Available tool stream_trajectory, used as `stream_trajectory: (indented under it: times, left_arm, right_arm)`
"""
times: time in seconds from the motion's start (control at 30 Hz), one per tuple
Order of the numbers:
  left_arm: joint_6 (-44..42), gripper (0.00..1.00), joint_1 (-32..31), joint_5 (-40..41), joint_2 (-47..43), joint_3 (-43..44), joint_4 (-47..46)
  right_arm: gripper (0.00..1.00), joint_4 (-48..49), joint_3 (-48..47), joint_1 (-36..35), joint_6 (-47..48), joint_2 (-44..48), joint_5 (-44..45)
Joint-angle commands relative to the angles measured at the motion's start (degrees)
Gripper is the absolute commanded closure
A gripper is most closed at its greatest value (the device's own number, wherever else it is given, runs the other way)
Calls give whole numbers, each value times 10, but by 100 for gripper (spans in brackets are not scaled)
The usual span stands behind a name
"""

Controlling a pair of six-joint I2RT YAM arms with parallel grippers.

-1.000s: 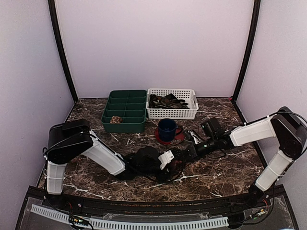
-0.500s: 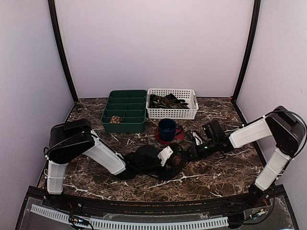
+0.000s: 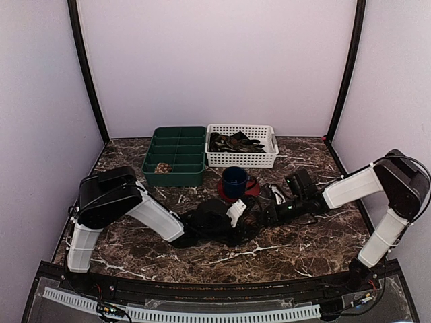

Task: Roll the ties
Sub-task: Roll the tie at the center of the board.

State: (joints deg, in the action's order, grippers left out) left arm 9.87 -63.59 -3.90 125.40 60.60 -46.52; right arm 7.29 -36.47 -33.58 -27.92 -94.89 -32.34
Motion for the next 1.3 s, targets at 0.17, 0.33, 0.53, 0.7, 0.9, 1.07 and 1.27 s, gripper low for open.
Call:
stream_trajectory:
  times: [0.17, 0.33, 0.53, 0.7, 0.9, 1.07, 1.27]
  left_arm:
    - [-55, 85, 4, -50, -10, -76, 70]
    - [-80, 86, 5, -55, -19, -89, 104]
    - [-85, 86, 7, -64, -23, -87, 108]
    - [-84, 86, 12, -67, -24, -83, 106]
    - [-86, 86, 15, -69, -24, -84, 106]
    - [-88, 85, 16, -70, -23, -84, 105]
    - [-86, 85, 15, -71, -22, -86, 103]
  right_arm:
    - [52, -110, 0, 58, 7, 64, -16]
    - [42, -106, -14, 68, 13, 40, -36]
    - [41, -68, -31, 64, -2, -31, -85]
    - [42, -21, -26, 42, -35, -64, -151]
    - [46, 85, 16, 28, -91, -31, -206]
    - [42, 94, 9, 13, -93, -19, -207]
    - [39, 103, -4, -8, -101, -27, -210]
